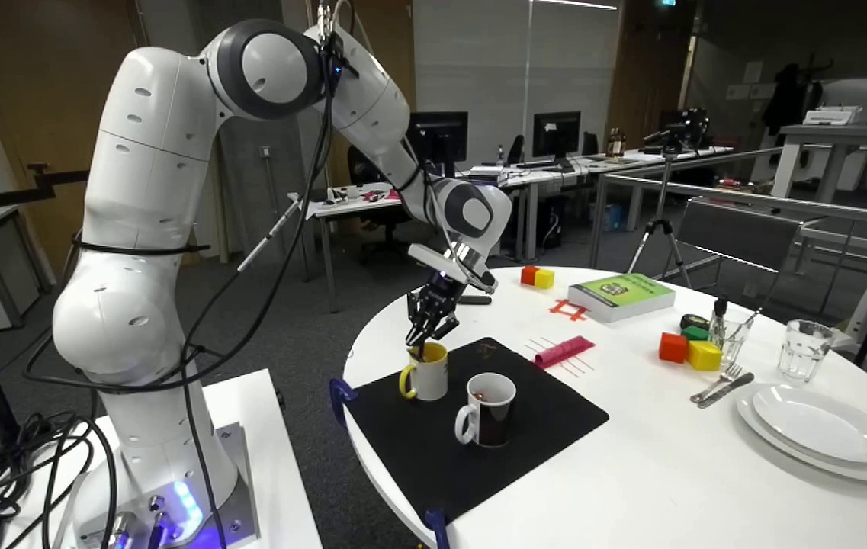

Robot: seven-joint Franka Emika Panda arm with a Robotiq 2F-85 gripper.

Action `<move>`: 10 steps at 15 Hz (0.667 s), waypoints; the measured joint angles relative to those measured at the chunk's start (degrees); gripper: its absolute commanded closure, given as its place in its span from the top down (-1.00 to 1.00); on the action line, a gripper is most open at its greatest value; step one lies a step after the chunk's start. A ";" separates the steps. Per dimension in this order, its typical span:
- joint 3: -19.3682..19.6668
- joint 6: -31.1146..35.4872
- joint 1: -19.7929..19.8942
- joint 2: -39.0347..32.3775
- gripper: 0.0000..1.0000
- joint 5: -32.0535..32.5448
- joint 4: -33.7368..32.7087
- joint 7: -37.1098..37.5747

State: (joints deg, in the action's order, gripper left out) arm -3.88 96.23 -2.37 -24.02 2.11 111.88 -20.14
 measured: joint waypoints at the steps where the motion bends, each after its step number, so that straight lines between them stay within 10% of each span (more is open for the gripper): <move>1: 0.00 0.00 0.00 -0.70 -0.48 0.01 -0.55 0.00; 10: -0.01 -0.55 0.03 -3.96 0.83 0.02 -3.98 0.01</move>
State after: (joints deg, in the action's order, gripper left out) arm -3.89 95.68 -2.34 -27.98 2.13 107.90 -20.14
